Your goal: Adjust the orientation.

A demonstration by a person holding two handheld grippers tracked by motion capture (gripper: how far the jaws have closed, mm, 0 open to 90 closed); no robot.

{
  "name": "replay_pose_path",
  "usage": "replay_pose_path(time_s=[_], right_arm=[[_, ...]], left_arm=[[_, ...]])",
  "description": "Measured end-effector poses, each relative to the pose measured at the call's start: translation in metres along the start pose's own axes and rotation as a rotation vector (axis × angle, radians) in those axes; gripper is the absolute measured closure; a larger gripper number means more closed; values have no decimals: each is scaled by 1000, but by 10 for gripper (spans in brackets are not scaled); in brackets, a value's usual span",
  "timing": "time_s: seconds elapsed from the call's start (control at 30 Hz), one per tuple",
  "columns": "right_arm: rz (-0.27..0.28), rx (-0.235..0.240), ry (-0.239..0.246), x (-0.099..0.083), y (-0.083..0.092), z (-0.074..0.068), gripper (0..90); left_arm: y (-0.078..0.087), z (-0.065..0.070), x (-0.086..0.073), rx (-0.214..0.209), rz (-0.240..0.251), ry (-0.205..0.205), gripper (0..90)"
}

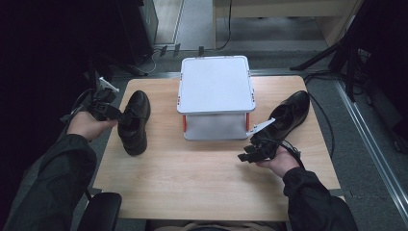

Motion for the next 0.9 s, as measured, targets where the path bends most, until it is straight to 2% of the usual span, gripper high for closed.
replay_pose_path(time_s=[0.13, 0.17, 0.2, 0.3, 0.4, 0.7, 0.9], right_arm=[[-1, -2, 0, 0, 0, 0, 541], [-1, -2, 0, 0, 0, 0, 541], [-1, -2, -1, 0, 0, 0, 540], [-4, -3, -1, 0, 0, 0, 539], [-5, -3, -1, 0, 0, 0, 539], [-10, -3, 0, 0, -1, 0, 539], [-13, -6, 3, 0, -1, 0, 539]], left_arm=[[-4, -15, 3, 29, -5, 74, 665], [-4, -15, 3, 29, -5, 74, 664], [-7, -21, 3, 32, -1, 113, 664], [-15, -28, 4, 49, -10, 161, 658], [-24, -34, 5, 58, -17, 192, 655], [-57, -45, 11, 57, -50, 238, 671], [-74, -48, 18, 88, -78, 241, 705]])
Point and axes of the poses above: each handheld gripper's, and its own axes: y roughly backward along the jaws, x roughly out of its top, z roughly to its right, the point moved 1 cm from there along -y, roughly forward along the jaws, and after that the axes turned 13 degrees about y, right-handed, at the moved point
